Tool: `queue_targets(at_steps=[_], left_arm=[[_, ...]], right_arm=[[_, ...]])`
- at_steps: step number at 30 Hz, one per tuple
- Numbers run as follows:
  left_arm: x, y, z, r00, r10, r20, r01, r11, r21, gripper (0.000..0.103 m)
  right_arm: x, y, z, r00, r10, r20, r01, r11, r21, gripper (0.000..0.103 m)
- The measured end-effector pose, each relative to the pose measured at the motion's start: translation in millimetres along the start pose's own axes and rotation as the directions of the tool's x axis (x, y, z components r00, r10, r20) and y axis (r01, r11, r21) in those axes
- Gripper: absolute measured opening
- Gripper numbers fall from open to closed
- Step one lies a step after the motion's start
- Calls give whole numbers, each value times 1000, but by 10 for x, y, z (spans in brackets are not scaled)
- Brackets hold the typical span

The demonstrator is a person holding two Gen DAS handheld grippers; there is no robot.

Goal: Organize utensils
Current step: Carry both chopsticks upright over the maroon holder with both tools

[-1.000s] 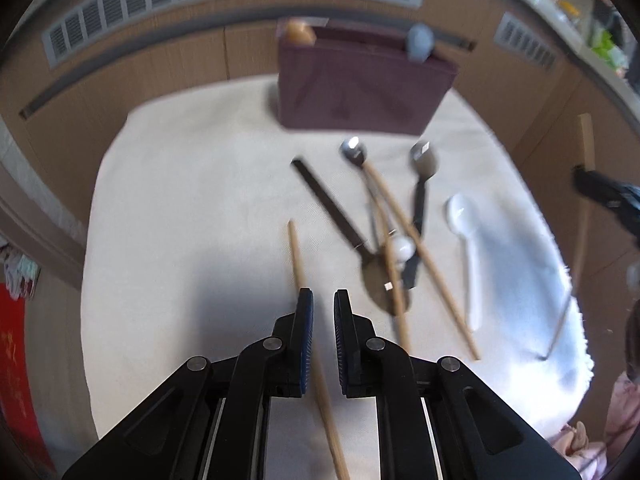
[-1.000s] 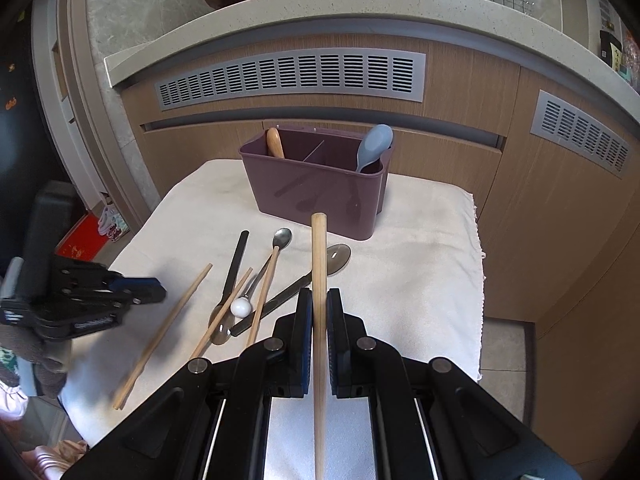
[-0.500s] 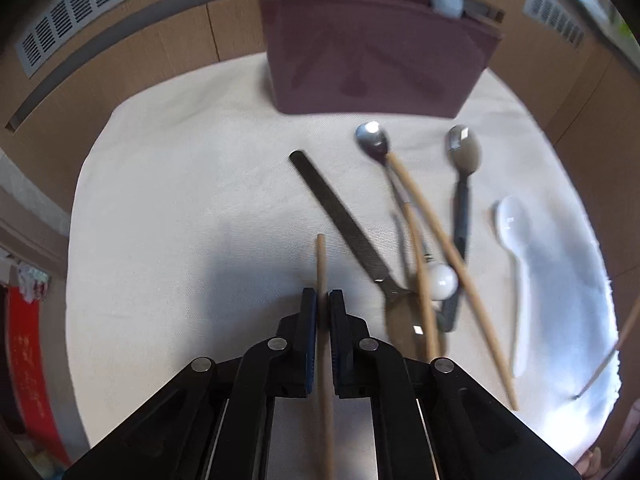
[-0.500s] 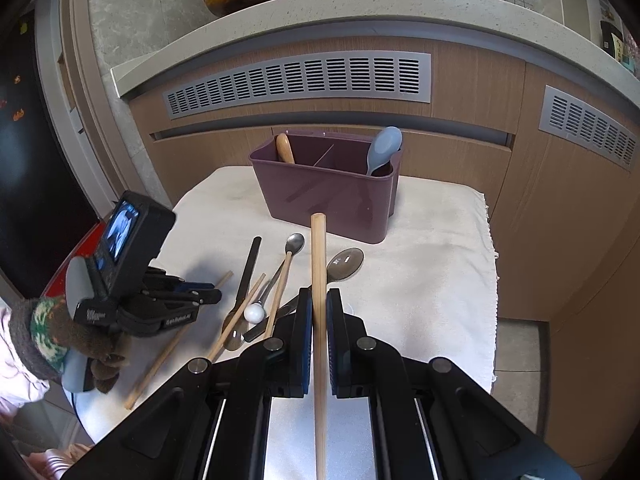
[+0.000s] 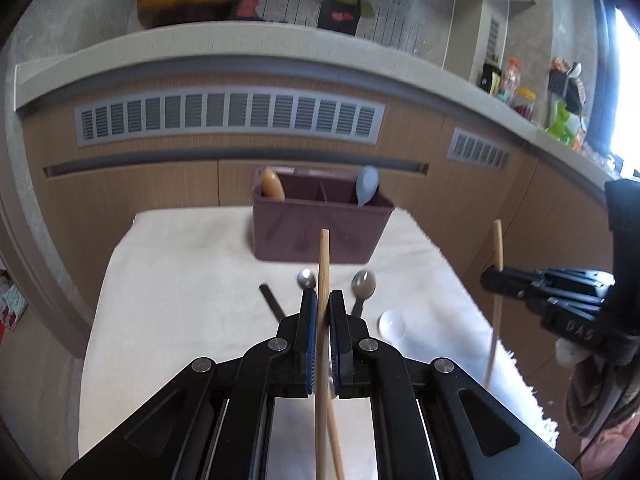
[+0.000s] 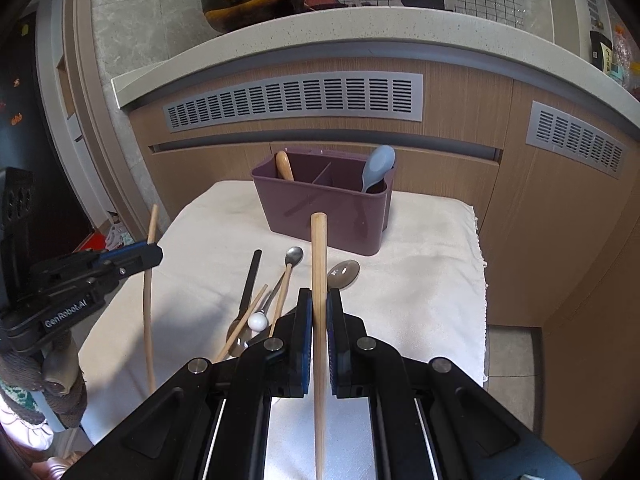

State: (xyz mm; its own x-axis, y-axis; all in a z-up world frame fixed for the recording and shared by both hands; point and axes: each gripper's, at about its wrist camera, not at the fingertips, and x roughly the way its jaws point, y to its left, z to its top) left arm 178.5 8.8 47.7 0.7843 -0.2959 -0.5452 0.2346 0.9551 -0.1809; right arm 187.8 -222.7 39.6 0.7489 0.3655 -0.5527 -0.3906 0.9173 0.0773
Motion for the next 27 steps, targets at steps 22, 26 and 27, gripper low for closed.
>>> queue_targets(at_steps=[22,26,27], left_arm=[[-140,-215,2147,920,16,391,-63,992,109,6],[137,-86,2357,927,4,375,-39,995,86,6],[222,-47,2383,930,2,368,-34,996,80,6]], right_arm=[[-450,-13,2044,913,-93,398,137,987,-83,7],[-139,-61,2247,922,-109,371,144,987,-70,7],[-73,-89,2272,926,-110,361,144,987,-68,7]])
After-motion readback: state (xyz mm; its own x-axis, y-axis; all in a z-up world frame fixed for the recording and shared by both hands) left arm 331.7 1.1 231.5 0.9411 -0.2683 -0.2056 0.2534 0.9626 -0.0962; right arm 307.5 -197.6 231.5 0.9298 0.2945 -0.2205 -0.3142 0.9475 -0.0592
